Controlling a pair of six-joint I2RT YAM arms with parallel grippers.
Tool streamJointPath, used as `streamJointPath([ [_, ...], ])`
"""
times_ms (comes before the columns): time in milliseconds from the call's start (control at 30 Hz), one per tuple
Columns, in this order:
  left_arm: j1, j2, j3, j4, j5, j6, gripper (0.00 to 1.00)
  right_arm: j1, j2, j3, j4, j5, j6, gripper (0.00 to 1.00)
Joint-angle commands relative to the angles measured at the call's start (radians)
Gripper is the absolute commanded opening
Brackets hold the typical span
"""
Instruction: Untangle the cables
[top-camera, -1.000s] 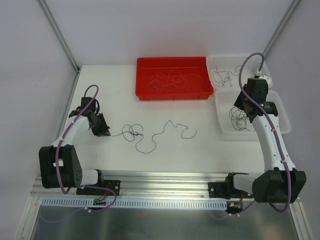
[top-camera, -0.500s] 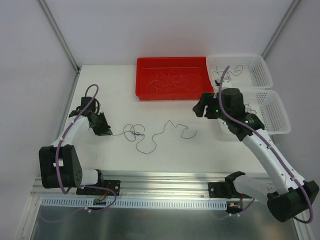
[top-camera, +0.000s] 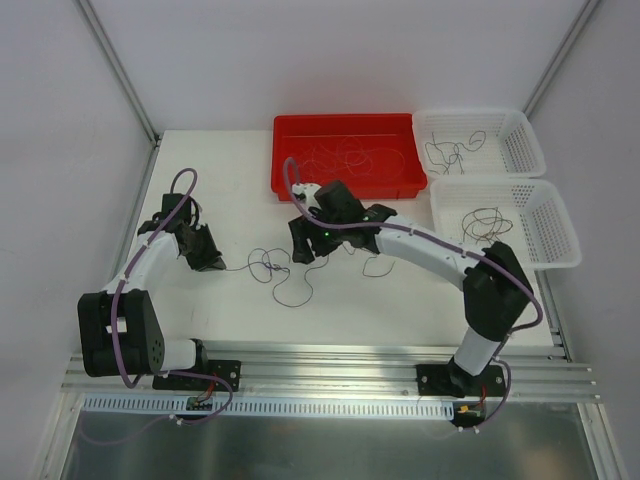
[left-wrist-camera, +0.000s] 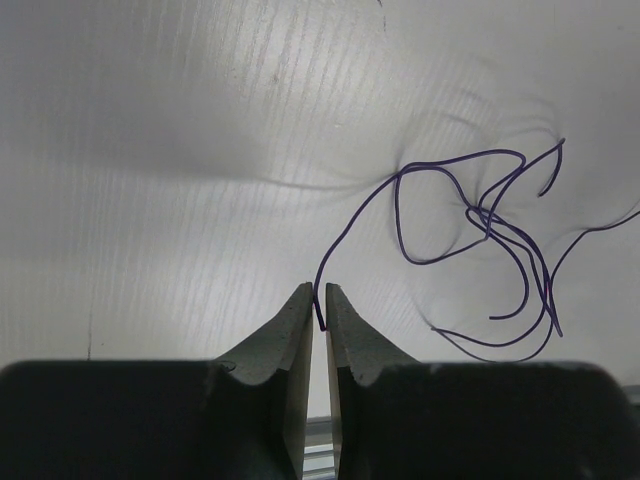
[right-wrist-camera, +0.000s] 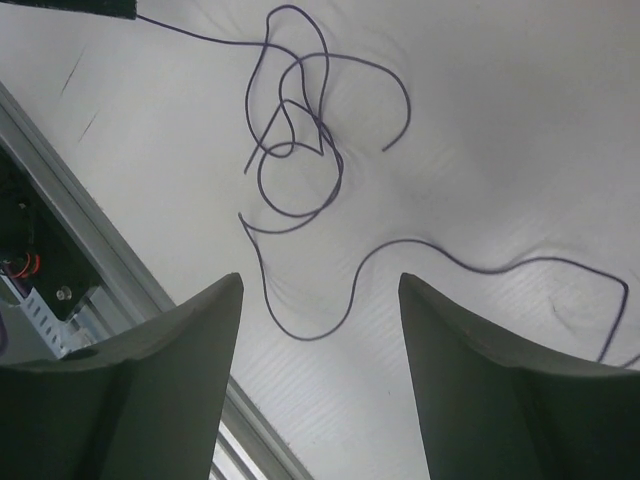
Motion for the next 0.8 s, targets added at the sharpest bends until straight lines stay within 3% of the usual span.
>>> streamJointPath([
  [0,0.001,-0.015,0.010,0.007,0.029,0.001,0.09,0.036,0.081,0.113,0.042,-0.026,-0.060,0.67],
  [300,0.001,-0.016,0.012,0.005,0.023,0.002,0.09,0.080,0.278,0.213,0.059,-0.081,-0.082,0.61],
  [400,0.001,-0.018,0.012,0.005,0.022,0.001,0.08,0.086,0.304,0.225,0.061,-0.090,-0.077,0.52],
  [500,-0.001,-0.019,0.012,0.005,0.014,0.002,0.07,0.085,0.304,0.208,0.061,-0.074,-0.080,0.24],
  [533,0.001,-0.019,0.012,0.005,0.008,0.002,0.06,0.085,0.268,0.195,0.073,-0.060,-0.085,0.09],
  [567,-0.001,-0.019,0.012,0.005,0.000,0.002,0.06,0.083,0.241,0.161,0.073,-0.025,-0.087,0.03],
  [767,0.001,-0.033,0.008,-0.004,-0.078,0.004,0.00,0.034,-0.111,0.049,0.030,0.119,-0.113,0.01],
])
